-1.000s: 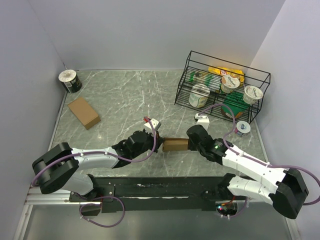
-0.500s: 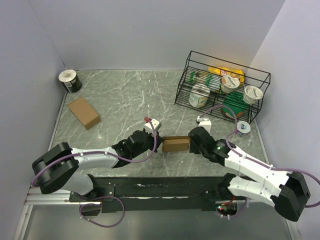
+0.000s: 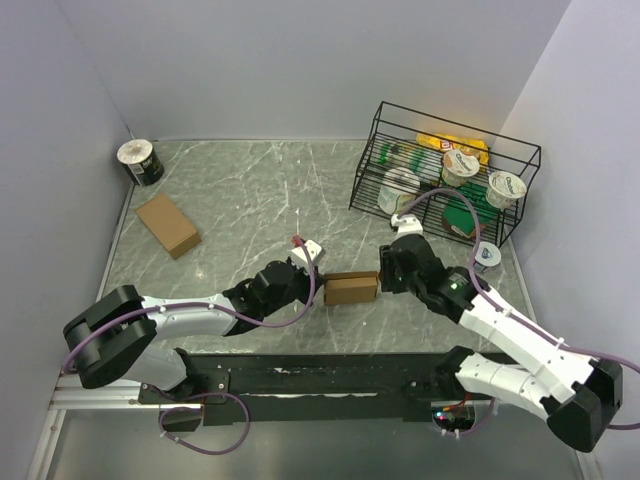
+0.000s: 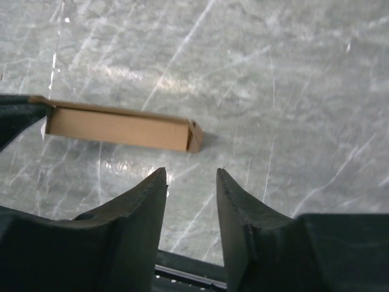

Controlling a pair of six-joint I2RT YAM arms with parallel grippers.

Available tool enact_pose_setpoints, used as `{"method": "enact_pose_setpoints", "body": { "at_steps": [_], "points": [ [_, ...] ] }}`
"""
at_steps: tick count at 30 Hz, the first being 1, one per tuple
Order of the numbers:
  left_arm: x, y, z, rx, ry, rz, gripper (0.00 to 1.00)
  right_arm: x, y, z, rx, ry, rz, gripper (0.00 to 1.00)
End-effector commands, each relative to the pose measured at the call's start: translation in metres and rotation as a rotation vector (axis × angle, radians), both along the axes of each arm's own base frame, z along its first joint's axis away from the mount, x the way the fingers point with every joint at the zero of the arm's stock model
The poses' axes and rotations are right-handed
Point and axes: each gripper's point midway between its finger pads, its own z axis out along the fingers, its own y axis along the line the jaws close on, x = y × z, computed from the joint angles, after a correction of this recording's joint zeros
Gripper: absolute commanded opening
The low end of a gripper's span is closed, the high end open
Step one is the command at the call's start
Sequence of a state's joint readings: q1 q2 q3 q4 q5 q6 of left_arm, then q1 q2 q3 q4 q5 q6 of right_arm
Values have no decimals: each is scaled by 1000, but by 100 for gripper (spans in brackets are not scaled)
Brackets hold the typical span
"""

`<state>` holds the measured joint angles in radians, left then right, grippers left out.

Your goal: Fold the paper box

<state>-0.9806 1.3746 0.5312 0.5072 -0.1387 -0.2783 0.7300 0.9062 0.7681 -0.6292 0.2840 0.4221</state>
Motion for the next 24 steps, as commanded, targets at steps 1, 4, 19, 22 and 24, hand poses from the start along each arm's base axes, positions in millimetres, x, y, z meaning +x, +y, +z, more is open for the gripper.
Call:
{"method": "enact_pose_setpoints", "body": {
  "at_steps": [1,4,19,22,24],
  "points": [
    [3,-4,20,-17,-53,-26,1,18,20,21,3,-35,147,41],
    [3,-4,20,-11,-56,-23,1,19,27,18,-3,-14,215,36],
    [2,-4,19,-9,-53,-29,1,29,19,-9,-125,56,311,30],
    [3,-4,19,-10,-55,-28,1,32,17,-8,-141,45,322,30],
    [2,-5,19,-10,-54,-31,1,34,17,-10,-148,47,331,30]
  ]
}}
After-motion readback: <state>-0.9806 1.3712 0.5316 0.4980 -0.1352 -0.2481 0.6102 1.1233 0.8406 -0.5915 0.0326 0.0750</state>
